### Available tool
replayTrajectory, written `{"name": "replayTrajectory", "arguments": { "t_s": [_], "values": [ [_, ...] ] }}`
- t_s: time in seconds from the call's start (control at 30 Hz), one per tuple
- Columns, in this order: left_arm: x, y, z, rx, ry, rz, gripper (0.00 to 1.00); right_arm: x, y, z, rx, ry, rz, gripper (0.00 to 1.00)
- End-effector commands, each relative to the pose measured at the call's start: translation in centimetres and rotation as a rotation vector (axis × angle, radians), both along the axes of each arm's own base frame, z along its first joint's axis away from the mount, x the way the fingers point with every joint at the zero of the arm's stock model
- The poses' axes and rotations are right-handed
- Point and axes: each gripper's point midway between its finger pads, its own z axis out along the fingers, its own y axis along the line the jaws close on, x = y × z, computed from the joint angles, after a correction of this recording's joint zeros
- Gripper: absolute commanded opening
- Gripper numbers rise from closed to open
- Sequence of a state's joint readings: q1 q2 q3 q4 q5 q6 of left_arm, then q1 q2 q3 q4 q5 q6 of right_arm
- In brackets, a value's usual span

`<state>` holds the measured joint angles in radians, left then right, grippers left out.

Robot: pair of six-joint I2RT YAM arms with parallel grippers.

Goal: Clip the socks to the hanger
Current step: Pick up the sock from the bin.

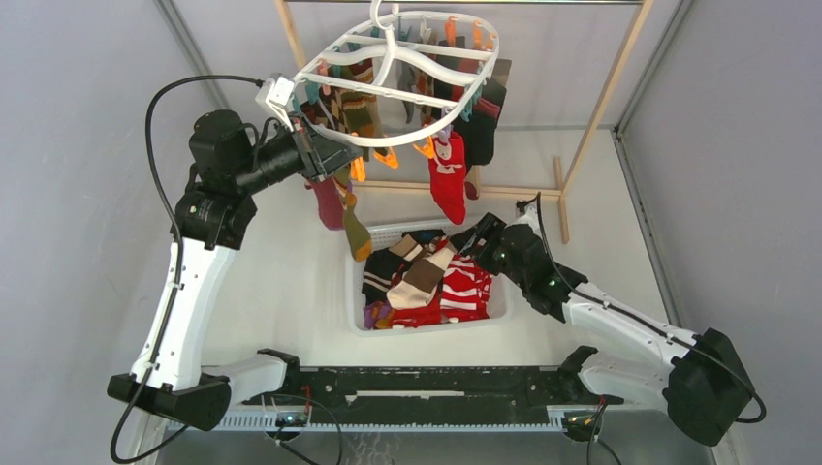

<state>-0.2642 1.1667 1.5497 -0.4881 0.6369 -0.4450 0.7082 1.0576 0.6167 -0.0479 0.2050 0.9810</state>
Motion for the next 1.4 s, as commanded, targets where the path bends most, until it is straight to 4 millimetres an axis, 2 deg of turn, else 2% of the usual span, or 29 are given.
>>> {"name": "replayTrajectory", "arguments": {
  "t_s": [0.0,0.27,0.5,0.77,1.1,1.2,1.27,1.33,1.37],
  "values": [
    [-1.2,-0.3,0.3,-0.009,-0.006,-0.045,0.02,-0.2,2.8,2.2,0.216,-0.031,0.15,0.78],
    [-1.4,-0.2,0.6,-0.005,-0.017,-0.043,0.02,0.5,3.7,1.1,0.296,0.004,0.201,0.74],
    [-1.2,-0.3,0.5,-0.006,-0.009,-0.042,0.02,1.4,3.6,1.7,0.318,-0.03,0.185,0.61],
    [-1.1,-0.3,0.7,-0.008,-0.011,-0.042,0.02,2.0,3.4,1.0,0.302,-0.026,0.159,0.45],
    [-1.2,-0.3,0.9,-0.01,-0.014,-0.041,0.02,3.0,3.8,0.0,0.194,0.017,0.129,0.48],
    [-1.1,-0.3,0.8,-0.006,-0.012,-0.039,0.02,3.2,4.0,0.9,0.178,-0.018,0.123,0.37],
    [-1.1,-0.3,0.7,-0.004,-0.01,-0.039,0.02,3.4,4.2,1.8,0.169,-0.051,0.122,0.22],
    [-1.0,-0.3,0.7,-0.002,-0.012,-0.037,0.02,3.5,4.5,2.8,0.157,-0.08,0.133,0.01],
    [-1.0,-0.2,0.7,-0.002,-0.013,-0.036,0.02,3.4,4.8,3.6,0.153,-0.098,0.146,0.0]
  ]
}}
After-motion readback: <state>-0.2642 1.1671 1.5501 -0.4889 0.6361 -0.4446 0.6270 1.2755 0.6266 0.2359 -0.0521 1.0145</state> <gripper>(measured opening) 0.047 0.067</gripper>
